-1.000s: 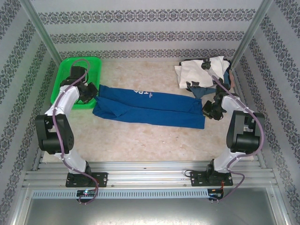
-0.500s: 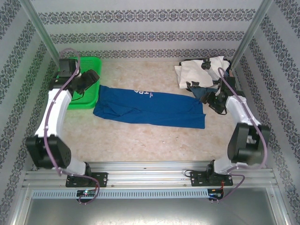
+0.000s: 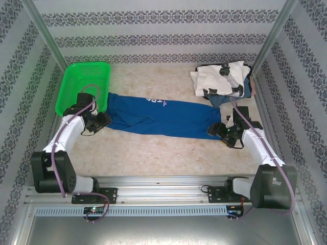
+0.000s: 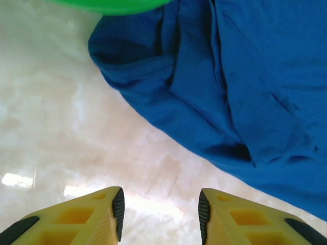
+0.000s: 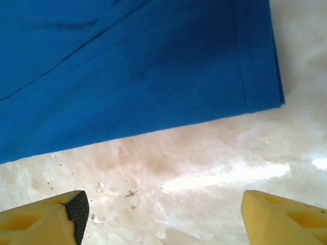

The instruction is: Fold and stack the t-shirts

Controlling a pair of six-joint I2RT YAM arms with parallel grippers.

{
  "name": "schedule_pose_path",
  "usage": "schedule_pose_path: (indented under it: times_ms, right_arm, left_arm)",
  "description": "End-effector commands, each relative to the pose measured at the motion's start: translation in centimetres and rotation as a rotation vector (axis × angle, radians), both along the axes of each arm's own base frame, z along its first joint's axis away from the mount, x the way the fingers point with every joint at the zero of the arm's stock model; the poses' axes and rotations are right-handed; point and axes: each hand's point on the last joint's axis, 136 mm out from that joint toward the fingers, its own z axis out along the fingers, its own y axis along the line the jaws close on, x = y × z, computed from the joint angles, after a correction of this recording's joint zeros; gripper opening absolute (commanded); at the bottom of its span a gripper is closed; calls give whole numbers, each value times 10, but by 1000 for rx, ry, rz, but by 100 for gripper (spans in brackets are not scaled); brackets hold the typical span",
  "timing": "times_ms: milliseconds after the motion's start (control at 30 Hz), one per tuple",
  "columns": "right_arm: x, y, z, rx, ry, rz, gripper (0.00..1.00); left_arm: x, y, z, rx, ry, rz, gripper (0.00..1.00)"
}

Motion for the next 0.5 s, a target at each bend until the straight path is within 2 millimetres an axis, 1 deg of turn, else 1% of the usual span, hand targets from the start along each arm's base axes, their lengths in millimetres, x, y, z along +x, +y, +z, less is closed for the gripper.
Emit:
schedule_pose_path:
  times_ms: [0,133,267,467]
  right_arm:
    - [2,-2,-6,-18,13,-15,79]
    - [6,-6,-18,-41,43,-24,78]
    - [15,-8,-24,-45,44,-39,78]
    - [22,-10,-33,-53,60,-47,78]
  left_arm:
    - [27,7,-3,65,-71,-44,40]
    - [38,14,-17,111,-45,-58,38]
    - [43,22,-31,158,-22,-63,37]
    - [57,21,-42,185,-38,-73,39]
